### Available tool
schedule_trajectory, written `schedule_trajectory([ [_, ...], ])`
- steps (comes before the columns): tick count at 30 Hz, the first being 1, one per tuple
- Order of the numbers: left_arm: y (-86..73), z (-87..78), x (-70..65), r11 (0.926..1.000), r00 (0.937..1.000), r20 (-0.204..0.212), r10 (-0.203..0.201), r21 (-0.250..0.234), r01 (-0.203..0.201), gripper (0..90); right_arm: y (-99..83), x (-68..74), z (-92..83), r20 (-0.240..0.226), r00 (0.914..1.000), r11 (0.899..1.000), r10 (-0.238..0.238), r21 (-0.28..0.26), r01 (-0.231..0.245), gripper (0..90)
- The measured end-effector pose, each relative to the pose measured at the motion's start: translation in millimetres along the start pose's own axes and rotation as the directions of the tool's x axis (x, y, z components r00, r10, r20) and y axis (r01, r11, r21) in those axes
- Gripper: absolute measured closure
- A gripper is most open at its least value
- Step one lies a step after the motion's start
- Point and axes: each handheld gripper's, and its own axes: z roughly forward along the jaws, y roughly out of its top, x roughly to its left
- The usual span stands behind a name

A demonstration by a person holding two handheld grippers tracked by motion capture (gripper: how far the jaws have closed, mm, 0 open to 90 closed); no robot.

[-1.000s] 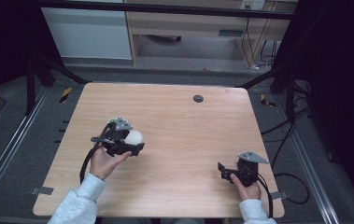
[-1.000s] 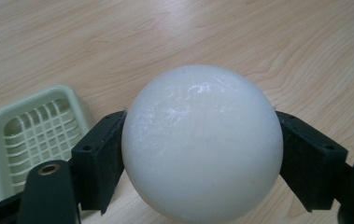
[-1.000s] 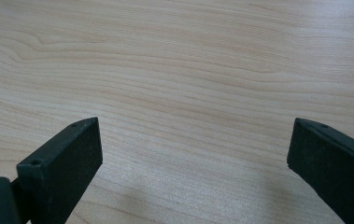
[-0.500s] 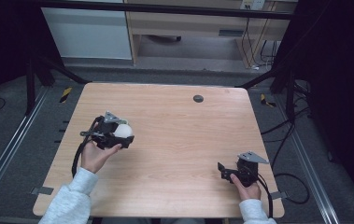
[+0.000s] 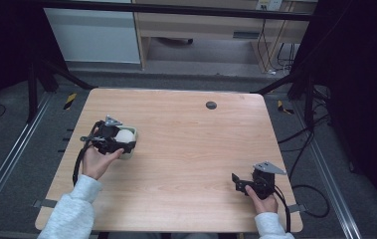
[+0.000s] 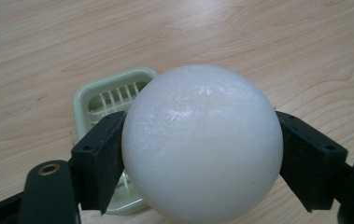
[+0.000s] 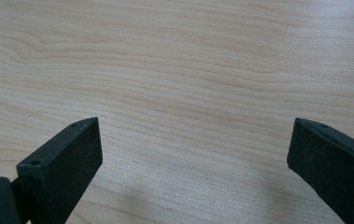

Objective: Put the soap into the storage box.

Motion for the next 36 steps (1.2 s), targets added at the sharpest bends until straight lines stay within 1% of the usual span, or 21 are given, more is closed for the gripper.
schedule_trajectory([
  [4, 0.3, 2.0, 7.4, 0.9999, 0.9998, -0.015, -0.014, 0.001, 0.014, 22.6, -0.2, -0.6, 0.7, 0.006, 0.9999, 1.0, -0.012, -0.005, 0.012, 3.7],
  [8, -0.8, 5.3, 13.0, 0.9996, 0.9993, -0.025, -0.028, 0.01, 0.028, 22.6, -0.1, -0.3, 0.5, 0.004, 1.0, 1.0, -0.009, -0.004, 0.009, 3.7],
  [10, -1.6, 6.9, 15.5, 0.9996, 0.9992, -0.029, -0.027, 0.01, 0.027, 22.6, 0.2, 0.2, -0.1, -0.002, 1.0, 1.0, -0.001, -0.002, 0.001, 3.7],
  [11, -2.3, 8.2, 16.2, 0.9993, 0.999, -0.026, -0.036, 0.008, 0.037, 22.6, 0.2, 0.3, -0.1, -0.002, 1.0, 1.0, -0.002, -0.002, 0.002, 3.7],
  [13, -3.2, 10.4, 17.9, 0.9993, 0.9991, -0.027, -0.033, 0.016, 0.033, 22.6, 0.2, 0.4, -0.1, -0.002, 1.0, 1.0, -0.002, -0.002, 0.002, 3.7],
  [14, -3.5, 11.9, 18.4, 0.9991, 0.9989, -0.028, -0.038, 0.017, 0.039, 22.6, 0.2, 0.3, 0.0, -0.002, 1.0, 1.0, -0.002, -0.002, 0.002, 3.7],
  [15, -3.8, 12.9, 19.7, 0.9992, 0.9991, -0.029, -0.032, 0.024, 0.033, 22.6, 0.2, 0.3, 0.0, -0.002, 1.0, 1.0, -0.002, -0.002, 0.002, 3.7],
  [16, -4.2, 14.7, 20.1, 0.9989, 0.9987, -0.031, -0.042, 0.021, 0.042, 22.6, 0.2, 0.3, -0.1, -0.002, 1.0, 1.0, -0.003, -0.002, 0.003, 3.7],
  [21, -5.0, 20.4, 23.4, 0.9986, 0.9987, -0.038, -0.035, 0.037, 0.037, 22.6, 0.2, 0.3, 0.1, -0.003, 1.0, 1.0, -0.002, -0.001, 0.002, 3.7],
  [24, -5.6, 23.2, 25.8, 0.9982, 0.9982, -0.044, -0.04, 0.043, 0.042, 22.6, 0.0, 0.1, 0.4, -0.001, 1.0, 1.0, -0.006, -0.003, 0.006, 3.7],
  [26, -6.3, 24.8, 27.4, 0.9979, 0.9979, -0.049, -0.044, 0.045, 0.046, 22.6, 0.1, 0.7, 0.0, -0.004, 1.0, 1.0, 0.001, 0.0, -0.001, 3.7],
  [36, -8.5, 32.7, 30.5, 0.9969, 0.9974, -0.054, -0.047, 0.06, 0.05, 22.6, 0.2, 0.4, -0.1, -0.003, 1.0, 1.0, 0.0, -0.001, 0.0, 3.7],
])
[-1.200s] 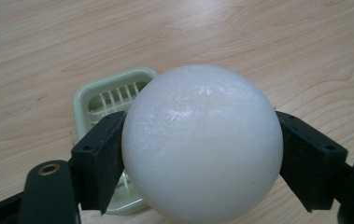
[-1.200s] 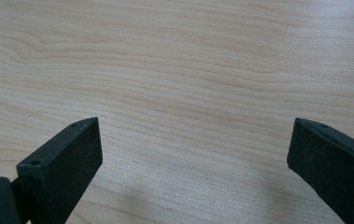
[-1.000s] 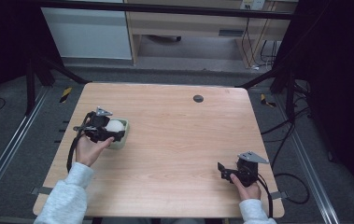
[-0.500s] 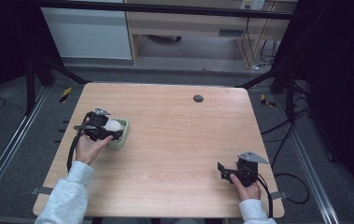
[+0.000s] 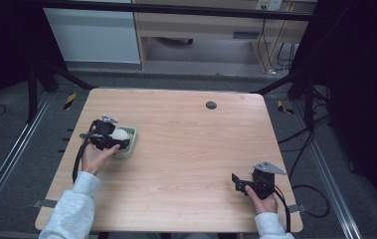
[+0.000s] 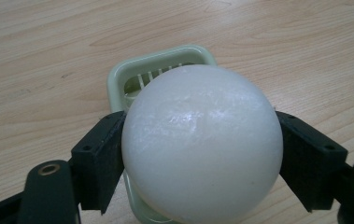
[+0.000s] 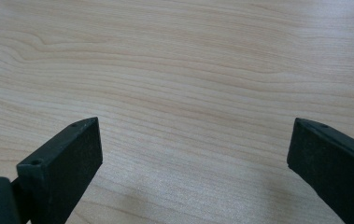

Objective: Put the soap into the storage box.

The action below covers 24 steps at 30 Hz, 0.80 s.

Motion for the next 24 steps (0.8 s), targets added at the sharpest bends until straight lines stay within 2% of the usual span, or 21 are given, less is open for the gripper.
schedule_trajectory([
  [9, -1.0, 6.9, 4.8, 0.9999, 0.9999, -0.008, -0.009, 0.013, 0.009, 22.6, 0.0, 0.0, 0.1, 0.0, 1.0, 1.0, -0.001, 0.0, 0.001, 3.7],
  [24, -5.8, 15.2, 3.8, 0.9992, 1.0, -0.007, 0.0, 0.041, 0.0, 22.6, 0.0, 0.0, 0.2, -0.002, 1.0, 1.0, -0.001, 0.001, 0.001, 3.7],
])
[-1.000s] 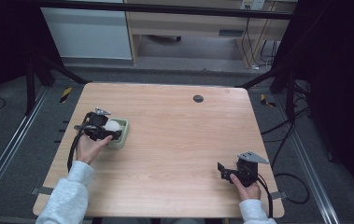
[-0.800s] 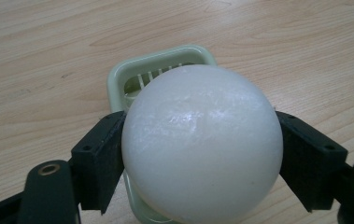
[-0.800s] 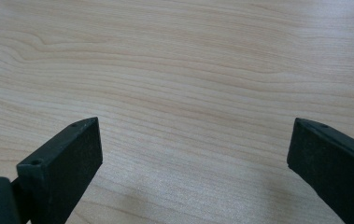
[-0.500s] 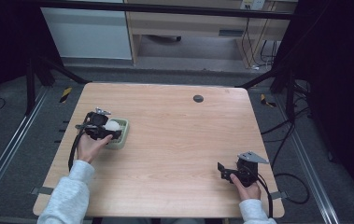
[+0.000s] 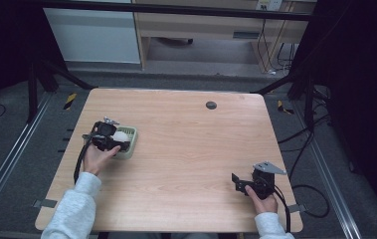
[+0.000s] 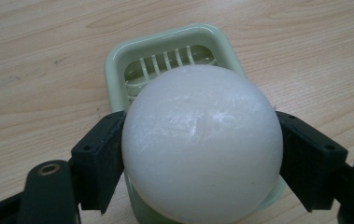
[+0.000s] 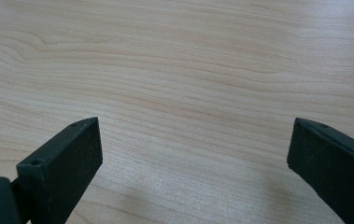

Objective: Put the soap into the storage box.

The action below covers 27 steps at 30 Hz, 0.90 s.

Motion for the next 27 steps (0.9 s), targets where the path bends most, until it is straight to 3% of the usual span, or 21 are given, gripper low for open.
schedule_trajectory([
  [27, -2.7, 6.9, -1.6, 0.9999, 1.0, 0.008, -0.004, 0.015, 0.004, 22.6, -0.1, 0.4, 0.1, -0.002, 1.0, 1.0, 0.004, 0.001, -0.004, 3.7],
])
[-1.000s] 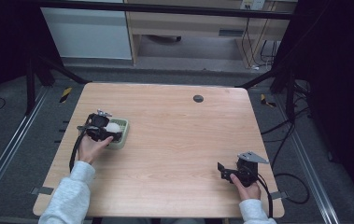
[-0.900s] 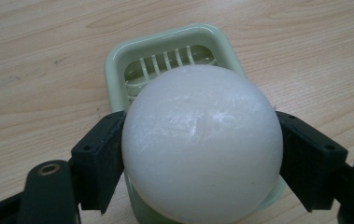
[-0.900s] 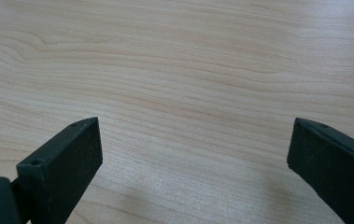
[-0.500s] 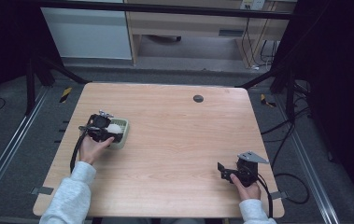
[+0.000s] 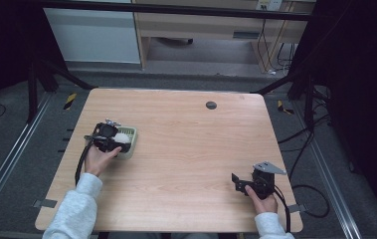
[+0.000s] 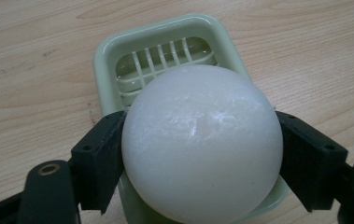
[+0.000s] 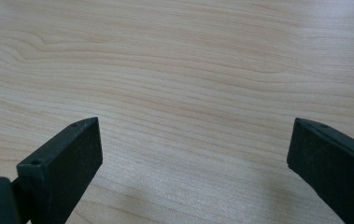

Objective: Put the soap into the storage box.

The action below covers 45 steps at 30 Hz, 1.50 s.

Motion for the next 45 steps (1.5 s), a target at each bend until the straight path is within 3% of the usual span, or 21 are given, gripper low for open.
schedule_trajectory([
  [15, -0.5, 1.0, 0.1, 0.9998, 1.0, -0.002, -0.009, -0.016, 0.009, 21.6, 0.1, 0.2, -0.1, -0.001, 1.0, 1.0, -0.002, 0.0, 0.002, 3.8],
  [18, 0.7, -4.7, 1.7, 0.9987, 0.9997, 0.002, -0.024, -0.045, 0.024, 21.6, 0.1, 0.3, -0.1, 0.001, 1.0, 1.0, 0.0, 0.001, 0.0, 3.8],
  [29, 3.6, -25.5, -3.4, 0.9958, 1.0, 0.009, -0.001, -0.091, 0.001, 20.0, 0.2, 0.4, -0.2, 0.002, 1.0, 1.0, -0.003, -0.001, 0.003, 3.8],
  [37, -2.1, -47.6, -10.7, 0.989, 0.9993, 0.033, 0.017, -0.147, -0.012, 18.1, 0.2, 0.3, -0.4, 0.003, 1.0, 1.0, -0.005, -0.002, 0.005, 3.8],
  [45, -26.0, -62.9, -19.9, 0.9778, 0.9976, 0.067, 0.017, -0.21, -0.002, 18.8, 0.3, 0.4, -0.7, 0.007, 1.0, 1.0, -0.004, -0.004, 0.004, 3.9],
])
